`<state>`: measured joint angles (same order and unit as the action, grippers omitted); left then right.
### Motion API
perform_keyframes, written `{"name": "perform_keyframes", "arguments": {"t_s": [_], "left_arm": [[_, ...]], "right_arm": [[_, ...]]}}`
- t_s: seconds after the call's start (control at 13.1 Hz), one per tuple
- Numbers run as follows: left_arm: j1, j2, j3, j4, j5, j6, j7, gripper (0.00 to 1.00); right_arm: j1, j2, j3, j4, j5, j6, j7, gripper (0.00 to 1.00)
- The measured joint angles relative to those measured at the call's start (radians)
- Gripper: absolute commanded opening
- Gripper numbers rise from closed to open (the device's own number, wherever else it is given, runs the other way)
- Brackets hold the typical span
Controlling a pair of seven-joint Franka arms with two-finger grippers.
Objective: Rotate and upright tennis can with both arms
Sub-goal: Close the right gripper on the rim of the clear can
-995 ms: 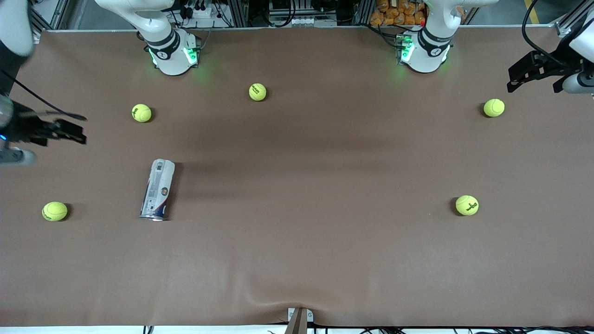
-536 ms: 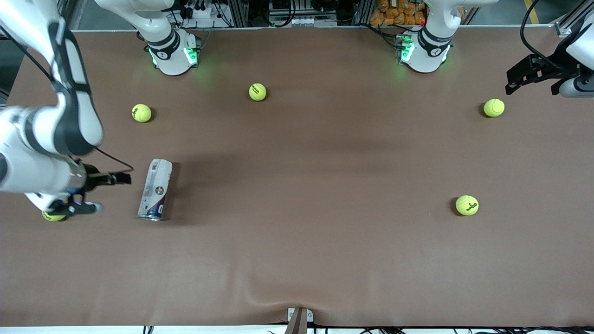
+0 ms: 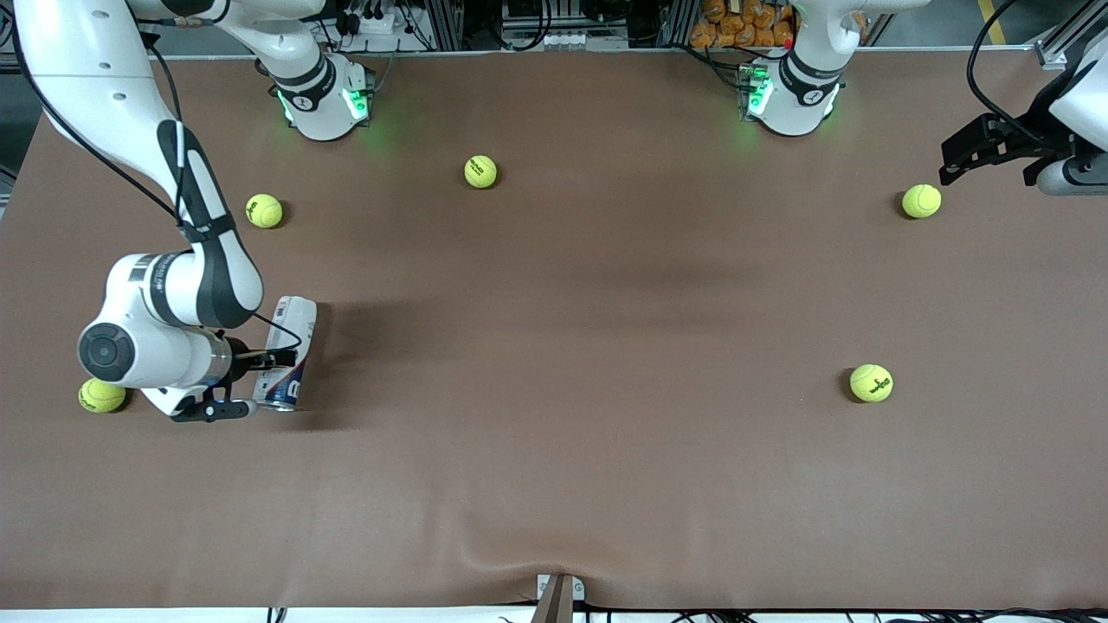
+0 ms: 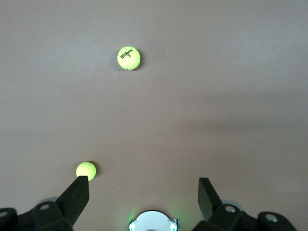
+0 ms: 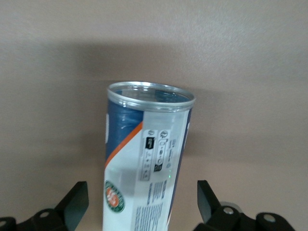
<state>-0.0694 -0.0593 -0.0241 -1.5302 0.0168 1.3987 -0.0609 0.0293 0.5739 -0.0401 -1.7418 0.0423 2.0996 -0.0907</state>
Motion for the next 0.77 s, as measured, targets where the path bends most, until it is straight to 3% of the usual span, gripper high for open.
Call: {"name": "perform_keyframes", "arguments": {"t_s": [0.61, 0.77], "left_arm": [[0.001, 0.000, 0.000, 0.001, 0.000, 0.001, 0.000, 1.00], [0.001, 0.000, 0.000, 0.004, 0.000, 0.001, 0.000, 1.00]], "right_arm": [[0.000, 0.089, 0.000, -0.004, 0.052, 0.043, 0.000, 1.00], [0.000, 0.089, 0.000, -0.004, 0.052, 0.040, 0.000, 0.81]]}}
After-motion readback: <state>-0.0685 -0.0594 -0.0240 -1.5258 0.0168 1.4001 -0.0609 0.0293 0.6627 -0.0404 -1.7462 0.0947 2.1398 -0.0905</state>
